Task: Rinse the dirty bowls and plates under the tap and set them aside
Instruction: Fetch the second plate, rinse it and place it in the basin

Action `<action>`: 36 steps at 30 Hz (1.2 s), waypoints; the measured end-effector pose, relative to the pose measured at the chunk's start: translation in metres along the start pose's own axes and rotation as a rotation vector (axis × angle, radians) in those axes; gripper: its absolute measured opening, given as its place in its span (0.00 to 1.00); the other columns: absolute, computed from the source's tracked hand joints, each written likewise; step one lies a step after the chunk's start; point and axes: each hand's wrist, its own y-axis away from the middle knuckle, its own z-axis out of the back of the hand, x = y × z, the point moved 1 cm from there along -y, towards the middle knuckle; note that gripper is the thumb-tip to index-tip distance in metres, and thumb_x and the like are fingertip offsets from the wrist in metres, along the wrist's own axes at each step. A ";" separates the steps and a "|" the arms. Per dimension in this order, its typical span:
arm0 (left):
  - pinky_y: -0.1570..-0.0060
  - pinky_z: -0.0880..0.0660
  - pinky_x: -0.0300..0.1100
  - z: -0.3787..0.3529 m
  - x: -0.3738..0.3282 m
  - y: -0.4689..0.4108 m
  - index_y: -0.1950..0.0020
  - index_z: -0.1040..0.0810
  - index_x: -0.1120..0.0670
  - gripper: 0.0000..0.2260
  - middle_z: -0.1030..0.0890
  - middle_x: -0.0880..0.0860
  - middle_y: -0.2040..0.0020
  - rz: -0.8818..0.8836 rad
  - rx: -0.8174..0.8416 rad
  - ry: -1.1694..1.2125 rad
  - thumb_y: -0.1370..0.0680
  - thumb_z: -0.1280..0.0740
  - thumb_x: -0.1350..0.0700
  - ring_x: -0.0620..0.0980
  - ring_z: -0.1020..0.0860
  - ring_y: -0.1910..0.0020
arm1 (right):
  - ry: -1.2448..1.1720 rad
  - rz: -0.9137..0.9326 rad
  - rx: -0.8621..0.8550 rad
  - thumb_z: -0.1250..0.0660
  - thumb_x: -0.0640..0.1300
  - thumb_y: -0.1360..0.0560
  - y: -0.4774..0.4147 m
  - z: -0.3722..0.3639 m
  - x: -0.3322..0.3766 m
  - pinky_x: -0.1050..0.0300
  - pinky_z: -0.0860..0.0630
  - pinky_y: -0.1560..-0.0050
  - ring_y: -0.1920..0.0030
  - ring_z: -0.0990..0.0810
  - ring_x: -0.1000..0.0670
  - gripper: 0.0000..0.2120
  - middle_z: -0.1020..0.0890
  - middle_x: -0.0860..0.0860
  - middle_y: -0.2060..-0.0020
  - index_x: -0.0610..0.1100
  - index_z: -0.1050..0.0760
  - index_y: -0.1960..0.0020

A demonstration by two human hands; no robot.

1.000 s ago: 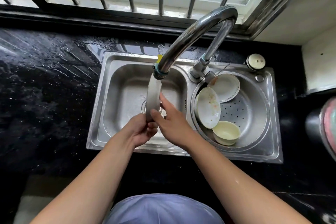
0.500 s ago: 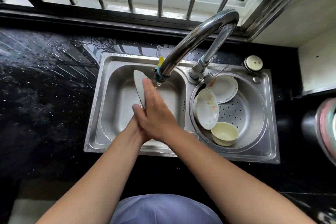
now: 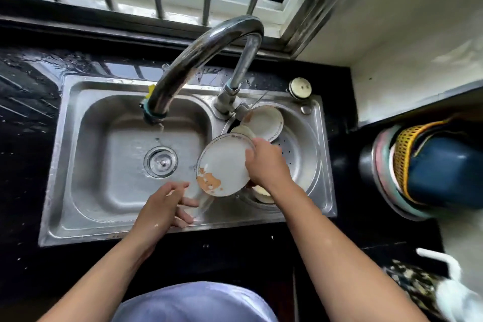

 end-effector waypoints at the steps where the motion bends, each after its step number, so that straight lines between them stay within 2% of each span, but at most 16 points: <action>1: 0.69 0.22 0.40 -0.003 0.005 0.000 0.41 0.20 0.50 0.08 0.11 0.53 0.55 -0.020 0.009 -0.083 0.15 0.38 0.54 0.51 0.17 0.68 | 0.015 -0.023 -0.062 0.44 0.44 0.19 -0.006 0.012 -0.020 0.51 0.31 0.56 0.48 0.24 0.37 0.12 0.19 0.38 0.47 0.42 0.26 0.40; 4: 0.57 0.26 0.38 -0.008 0.026 -0.001 0.44 0.20 0.45 0.05 0.11 0.45 0.57 -0.126 0.005 -0.481 0.17 0.34 0.54 0.42 0.15 0.57 | 0.122 -0.119 -0.177 0.44 0.42 0.19 -0.023 0.044 -0.079 0.52 0.35 0.59 0.54 0.28 0.39 0.10 0.20 0.38 0.48 0.45 0.30 0.39; 6: 0.51 0.27 0.40 -0.007 0.040 -0.002 0.43 0.18 0.47 0.06 0.14 0.44 0.52 -0.238 -0.015 -0.680 0.18 0.31 0.55 0.46 0.16 0.48 | 0.165 -0.183 -0.192 0.43 0.38 0.22 -0.035 0.056 -0.106 0.53 0.33 0.63 0.58 0.28 0.40 0.12 0.21 0.39 0.49 0.48 0.31 0.40; 7: 0.48 0.26 0.43 -0.007 0.048 -0.004 0.41 0.18 0.49 0.07 0.15 0.47 0.48 -0.295 -0.014 -0.752 0.18 0.31 0.55 0.49 0.17 0.46 | 0.180 -0.214 -0.196 0.43 0.37 0.23 -0.042 0.060 -0.116 0.53 0.31 0.62 0.58 0.27 0.40 0.13 0.21 0.39 0.49 0.48 0.31 0.41; 10: 0.42 0.23 0.55 -0.009 0.066 -0.005 0.40 0.20 0.50 0.13 0.18 0.49 0.45 -0.363 -0.017 -0.930 0.19 0.38 0.48 0.54 0.19 0.43 | 0.194 -0.281 -0.199 0.42 0.36 0.25 -0.061 0.061 -0.140 0.50 0.29 0.56 0.50 0.23 0.36 0.16 0.22 0.39 0.45 0.46 0.31 0.39; 13: 0.46 0.25 0.56 -0.016 0.080 -0.011 0.43 0.21 0.48 0.17 0.19 0.48 0.47 -0.380 -0.102 -1.089 0.22 0.44 0.44 0.55 0.20 0.44 | 0.205 -0.311 -0.198 0.40 0.35 0.24 -0.078 0.055 -0.160 0.50 0.31 0.54 0.45 0.23 0.35 0.16 0.26 0.39 0.41 0.45 0.30 0.38; 16: 0.50 0.27 0.57 -0.021 0.086 -0.017 0.46 0.21 0.49 0.16 0.18 0.49 0.51 -0.412 -0.219 -1.167 0.20 0.45 0.43 0.58 0.18 0.49 | 0.260 -0.290 -0.196 0.39 0.36 0.22 -0.094 0.050 -0.170 0.50 0.30 0.56 0.45 0.23 0.35 0.15 0.27 0.40 0.40 0.45 0.30 0.37; 18: 0.49 0.27 0.59 -0.025 0.089 -0.020 0.47 0.21 0.50 0.16 0.17 0.51 0.51 -0.416 -0.262 -1.242 0.19 0.45 0.43 0.59 0.19 0.50 | 0.302 -0.248 -0.201 0.39 0.36 0.21 -0.104 0.047 -0.173 0.49 0.31 0.57 0.46 0.22 0.36 0.14 0.27 0.41 0.40 0.46 0.29 0.37; 20: 0.44 0.29 0.61 -0.029 0.092 -0.023 0.45 0.21 0.50 0.17 0.17 0.53 0.47 -0.388 -0.244 -1.340 0.19 0.44 0.41 0.60 0.19 0.47 | 0.331 -0.194 -0.219 0.40 0.37 0.21 -0.115 0.043 -0.173 0.50 0.32 0.57 0.47 0.22 0.36 0.13 0.26 0.42 0.40 0.47 0.28 0.38; 22: 0.38 0.31 0.63 -0.032 0.094 -0.026 0.44 0.21 0.49 0.18 0.17 0.55 0.41 -0.334 -0.204 -1.393 0.19 0.44 0.40 0.61 0.20 0.39 | 0.367 -0.153 -0.236 0.39 0.36 0.21 -0.126 0.041 -0.172 0.49 0.31 0.57 0.48 0.20 0.36 0.14 0.25 0.43 0.41 0.48 0.27 0.38; 25: 0.35 0.32 0.64 -0.032 0.093 -0.030 0.43 0.21 0.51 0.20 0.17 0.58 0.36 -0.321 -0.169 -1.428 0.19 0.45 0.39 0.62 0.22 0.32 | 0.404 -0.095 -0.245 0.37 0.38 0.21 -0.142 0.039 -0.171 0.50 0.31 0.57 0.49 0.19 0.38 0.12 0.24 0.45 0.42 0.47 0.26 0.39; 31: 0.35 0.31 0.60 -0.031 0.089 -0.034 0.41 0.20 0.49 0.20 0.17 0.55 0.37 -0.327 -0.168 -1.439 0.19 0.45 0.39 0.59 0.22 0.34 | 0.364 -0.013 -0.313 0.33 0.38 0.23 -0.166 0.044 -0.171 0.53 0.32 0.57 0.43 0.22 0.45 0.10 0.22 0.48 0.45 0.48 0.25 0.44; 36: 0.35 0.31 0.60 -0.033 0.089 -0.037 0.39 0.21 0.50 0.19 0.18 0.55 0.37 -0.330 -0.181 -1.444 0.20 0.43 0.42 0.59 0.22 0.34 | 0.350 0.007 -0.316 0.35 0.40 0.21 -0.174 0.039 -0.174 0.53 0.34 0.58 0.44 0.22 0.46 0.07 0.22 0.48 0.45 0.48 0.25 0.44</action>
